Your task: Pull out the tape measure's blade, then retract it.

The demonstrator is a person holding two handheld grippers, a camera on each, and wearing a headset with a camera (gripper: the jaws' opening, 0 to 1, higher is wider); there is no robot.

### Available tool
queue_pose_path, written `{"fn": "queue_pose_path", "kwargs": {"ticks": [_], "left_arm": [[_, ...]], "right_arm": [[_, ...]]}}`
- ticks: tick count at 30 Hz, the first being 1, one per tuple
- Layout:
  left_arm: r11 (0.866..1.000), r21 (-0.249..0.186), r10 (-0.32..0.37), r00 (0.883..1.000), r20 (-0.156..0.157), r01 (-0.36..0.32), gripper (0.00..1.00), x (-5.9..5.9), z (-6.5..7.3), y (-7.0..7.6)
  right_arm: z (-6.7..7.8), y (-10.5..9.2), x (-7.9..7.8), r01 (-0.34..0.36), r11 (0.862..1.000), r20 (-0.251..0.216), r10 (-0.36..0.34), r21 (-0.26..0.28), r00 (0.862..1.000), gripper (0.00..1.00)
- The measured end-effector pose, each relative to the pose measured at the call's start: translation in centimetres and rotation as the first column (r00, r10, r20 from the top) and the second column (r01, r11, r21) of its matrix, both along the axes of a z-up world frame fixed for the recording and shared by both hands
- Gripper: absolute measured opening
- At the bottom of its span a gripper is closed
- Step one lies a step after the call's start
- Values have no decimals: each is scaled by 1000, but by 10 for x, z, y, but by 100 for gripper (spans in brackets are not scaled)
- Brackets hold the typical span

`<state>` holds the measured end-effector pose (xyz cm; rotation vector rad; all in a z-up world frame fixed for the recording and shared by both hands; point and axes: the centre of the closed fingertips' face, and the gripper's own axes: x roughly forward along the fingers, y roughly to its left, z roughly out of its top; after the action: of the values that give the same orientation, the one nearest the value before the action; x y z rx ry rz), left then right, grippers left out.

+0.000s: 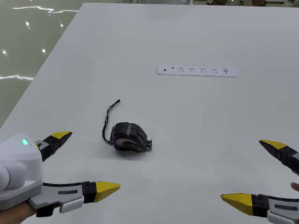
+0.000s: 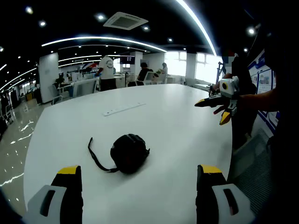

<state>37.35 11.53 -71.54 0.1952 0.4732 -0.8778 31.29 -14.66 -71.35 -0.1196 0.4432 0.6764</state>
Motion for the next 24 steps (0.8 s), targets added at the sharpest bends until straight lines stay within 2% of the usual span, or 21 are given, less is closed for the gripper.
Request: {"fn": "queue_pose_path", "kwargs": {"ticks": [8, 24], "left_arm": [[1000, -9, -6, 1000, 11, 6, 100, 0, 3, -2], [999, 9, -39, 999, 19, 39, 100, -1, 3, -6]], "right_arm": [[-1, 0, 0, -6, 1000, -2, 6, -6, 1000, 100], [-2, 4, -2, -29, 1000, -10, 29, -11, 1000, 100]]}}
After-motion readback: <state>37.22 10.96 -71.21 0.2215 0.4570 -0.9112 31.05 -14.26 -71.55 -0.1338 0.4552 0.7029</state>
